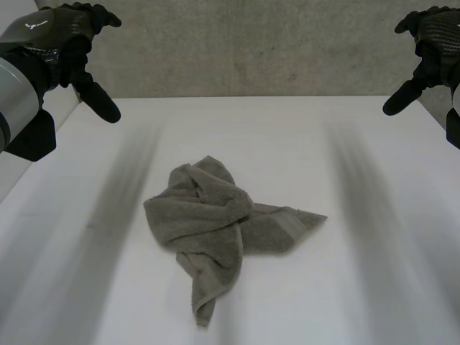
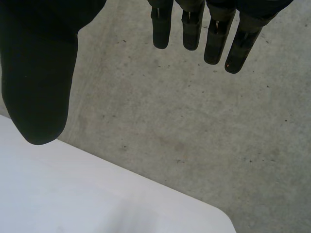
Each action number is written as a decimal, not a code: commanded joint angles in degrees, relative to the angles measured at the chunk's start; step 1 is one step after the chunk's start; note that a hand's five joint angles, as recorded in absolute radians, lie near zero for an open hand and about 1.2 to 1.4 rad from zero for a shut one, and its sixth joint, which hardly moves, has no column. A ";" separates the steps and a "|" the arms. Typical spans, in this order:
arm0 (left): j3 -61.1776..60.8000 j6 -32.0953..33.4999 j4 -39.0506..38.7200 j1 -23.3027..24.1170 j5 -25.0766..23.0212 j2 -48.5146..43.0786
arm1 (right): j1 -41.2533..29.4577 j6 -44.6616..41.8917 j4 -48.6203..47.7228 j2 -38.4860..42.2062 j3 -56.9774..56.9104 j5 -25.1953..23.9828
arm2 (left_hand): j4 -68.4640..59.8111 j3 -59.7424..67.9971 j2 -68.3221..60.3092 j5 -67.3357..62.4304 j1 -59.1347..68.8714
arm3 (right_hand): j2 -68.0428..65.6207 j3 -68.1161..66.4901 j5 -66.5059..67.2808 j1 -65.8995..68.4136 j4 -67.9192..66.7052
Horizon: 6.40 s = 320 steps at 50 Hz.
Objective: Fold the laundry
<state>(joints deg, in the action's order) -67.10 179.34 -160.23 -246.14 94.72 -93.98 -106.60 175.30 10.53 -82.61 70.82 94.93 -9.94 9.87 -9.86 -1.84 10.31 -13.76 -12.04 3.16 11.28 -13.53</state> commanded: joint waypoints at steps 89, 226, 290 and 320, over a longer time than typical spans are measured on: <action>-23.43 -4.64 -13.44 -3.29 -11.46 -1.63 | -4.76 -9.20 -3.62 12.83 6.43 -6.24 | -2.46 2.53 -2.54 -0.56 2.09 | 3.76 2.04 -3.16 -1.28 3.53; -22.20 29.31 -21.09 -5.85 -18.34 -16.49 | -6.86 -24.13 -22.40 17.57 27.71 -17.33 | -24.84 24.90 -24.91 -22.93 24.46 | -66.24 -67.96 66.84 68.72 -66.47; -12.65 22.98 -21.97 -2.68 -17.37 8.01 | -3.61 -25.36 3.42 -3.87 -9.16 -16.62 | -70.06 70.13 -70.14 -68.16 69.69 | -66.24 -67.96 66.84 68.72 -66.47; 18.88 30.01 -9.73 -3.12 -12.73 -29.59 | -4.66 -36.44 3.31 27.50 -30.70 -6.10 | -70.06 70.13 -70.14 -68.16 69.69 | -66.24 -67.96 66.84 68.72 -66.47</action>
<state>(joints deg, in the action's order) -65.23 208.23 -165.09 -249.41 78.12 -119.90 -110.85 138.50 26.21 -58.72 51.91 81.64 -69.72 69.63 -69.72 -59.21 67.30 -67.40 -67.77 56.98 55.33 -68.36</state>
